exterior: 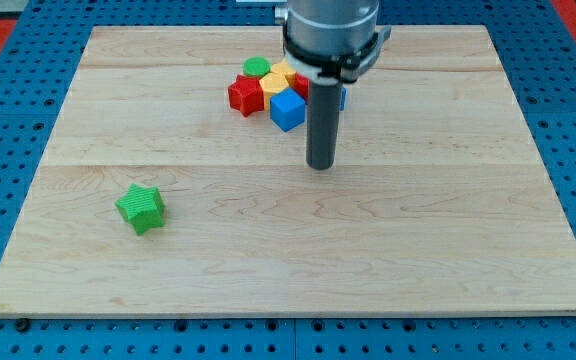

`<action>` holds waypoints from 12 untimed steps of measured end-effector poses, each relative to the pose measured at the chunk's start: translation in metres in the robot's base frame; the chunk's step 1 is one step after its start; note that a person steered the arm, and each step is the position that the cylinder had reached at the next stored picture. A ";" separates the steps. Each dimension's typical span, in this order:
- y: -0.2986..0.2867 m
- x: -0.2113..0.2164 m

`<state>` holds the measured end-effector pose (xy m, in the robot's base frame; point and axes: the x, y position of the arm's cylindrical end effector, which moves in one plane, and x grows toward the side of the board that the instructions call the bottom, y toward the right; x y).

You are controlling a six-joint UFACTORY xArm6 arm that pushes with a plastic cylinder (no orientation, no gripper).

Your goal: Move the blue cube green star blue triangle and red circle to the group of blocks

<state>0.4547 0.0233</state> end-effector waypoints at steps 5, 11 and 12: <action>-0.227 0.083; -0.172 -0.029; -0.118 -0.052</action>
<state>0.4031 -0.0951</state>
